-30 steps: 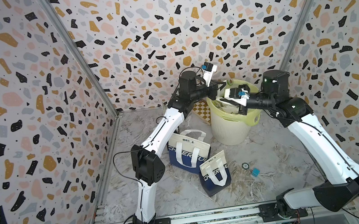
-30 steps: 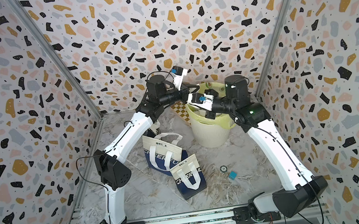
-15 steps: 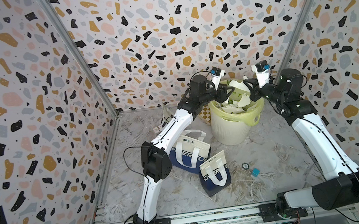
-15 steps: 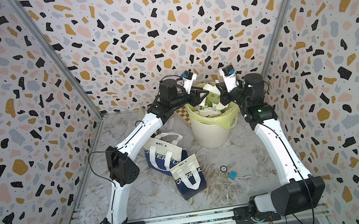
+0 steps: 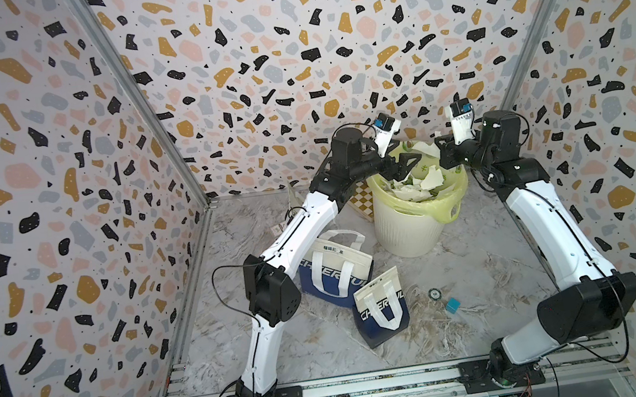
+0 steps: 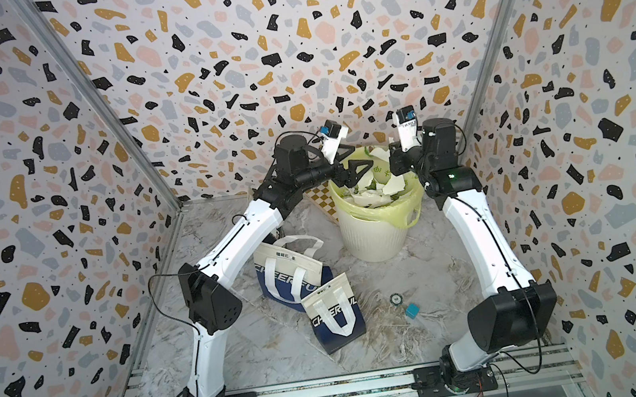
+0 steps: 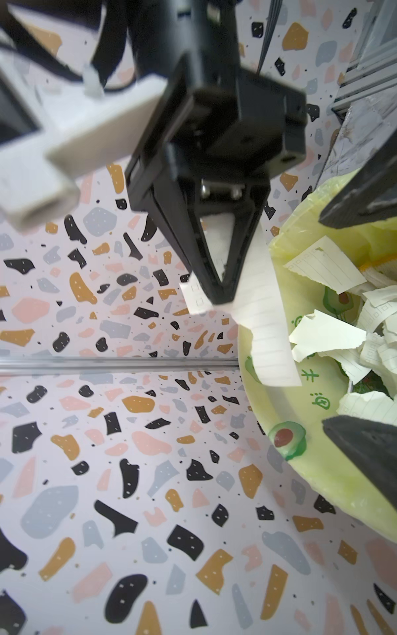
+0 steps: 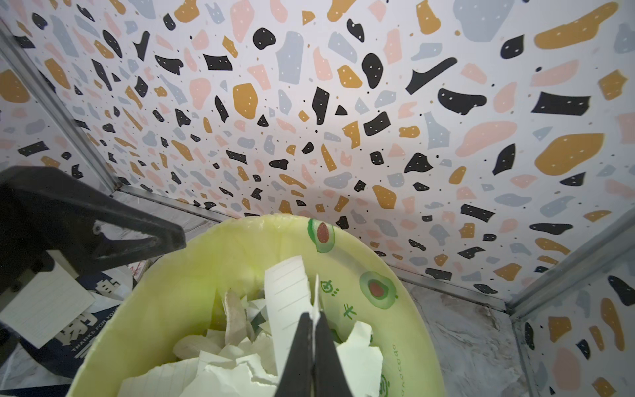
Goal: Shred takeout receipts and throw away
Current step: Place the takeout receipt in the trash bin, then pick up the takeout bag at the center of the board.
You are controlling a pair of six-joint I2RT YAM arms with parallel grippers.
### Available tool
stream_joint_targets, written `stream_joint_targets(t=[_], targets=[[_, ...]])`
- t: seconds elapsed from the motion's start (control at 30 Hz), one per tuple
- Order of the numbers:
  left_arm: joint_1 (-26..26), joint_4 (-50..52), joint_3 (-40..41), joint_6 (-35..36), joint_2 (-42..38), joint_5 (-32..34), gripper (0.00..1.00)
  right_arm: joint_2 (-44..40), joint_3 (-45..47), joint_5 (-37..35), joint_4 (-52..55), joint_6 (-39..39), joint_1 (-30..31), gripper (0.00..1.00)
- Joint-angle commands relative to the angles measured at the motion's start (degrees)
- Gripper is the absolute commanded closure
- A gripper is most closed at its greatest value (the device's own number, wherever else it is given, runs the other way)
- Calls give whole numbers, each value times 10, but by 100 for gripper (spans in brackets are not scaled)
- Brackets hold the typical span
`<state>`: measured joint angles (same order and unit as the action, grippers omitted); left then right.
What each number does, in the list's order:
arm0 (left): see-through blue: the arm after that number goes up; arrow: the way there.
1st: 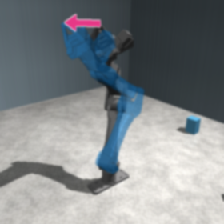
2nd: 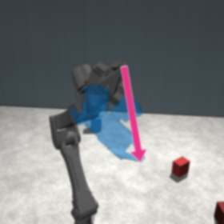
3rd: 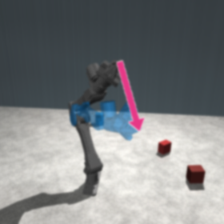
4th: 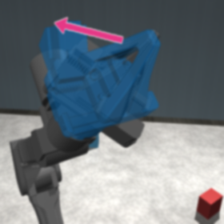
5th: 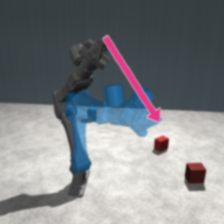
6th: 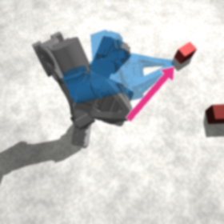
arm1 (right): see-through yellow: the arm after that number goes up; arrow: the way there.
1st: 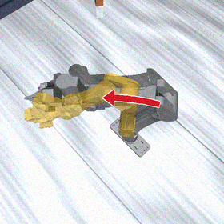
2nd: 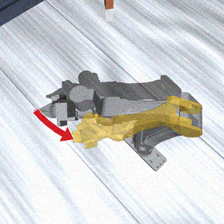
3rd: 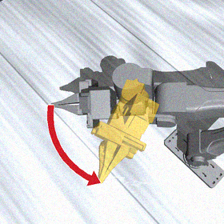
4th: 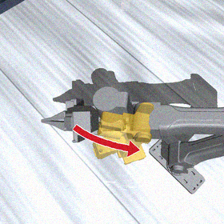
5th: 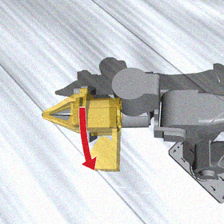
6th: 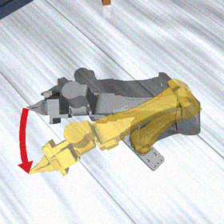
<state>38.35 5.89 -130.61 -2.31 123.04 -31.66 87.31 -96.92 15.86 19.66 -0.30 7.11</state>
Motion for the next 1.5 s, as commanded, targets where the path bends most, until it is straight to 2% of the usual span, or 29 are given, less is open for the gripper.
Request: stream_joint_targets(t=[0.0,0.07,0.13,0.23,0.37,0.53,0.57,0.63,0.73,0.87,0.97,1.13,1.23,1.33,1.47], targets=[[5,-20,18,56,-28,-31,18,-9,-19,39,32,-53,-3,70],[5,-12,18,61,-28,-18,21,-8,-19,34,52,-72,-3,62],[6,-9,18,64,-31,-12,22,-7,-17,-6,84,-84,1,54],[6,-8,20,68,-36,-6,23,-10,-5,-45,105,-104,2,49],[6,-13,29,60,-47,26,24,-12,-10,-33,102,-116,1,42],[1,-31,60,25,-94,121,26,-1,-48,44,111,-164,-23,44],[-3,-33,67,19,-105,134,27,4,-52,63,112,-188,-33,48],[-12,-33,90,1,-134,174,30,12,-55,100,108,-230,-49,63],[-29,-13,145,-4,-193,227,31,14,-53,104,100,-231,-47,80],[-64,41,226,-22,-278,316,32,9,-54,84,92,-215,-35,85],[-107,154,247,-35,-321,335,26,4,-59,56,93,-186,-13,83],[-176,299,253,-77,-344,337,14,-1,-70,4,114,-128,41,71],[-188,370,246,-95,-337,329,7,-2,-80,-31,133,-94,72,64],[-188,389,264,-122,-333,317,5,-11,-80,-59,141,-70,88,57],[-193,391,262,-145,-300,337,4,-24,-77,-65,147,-61,90,56]])
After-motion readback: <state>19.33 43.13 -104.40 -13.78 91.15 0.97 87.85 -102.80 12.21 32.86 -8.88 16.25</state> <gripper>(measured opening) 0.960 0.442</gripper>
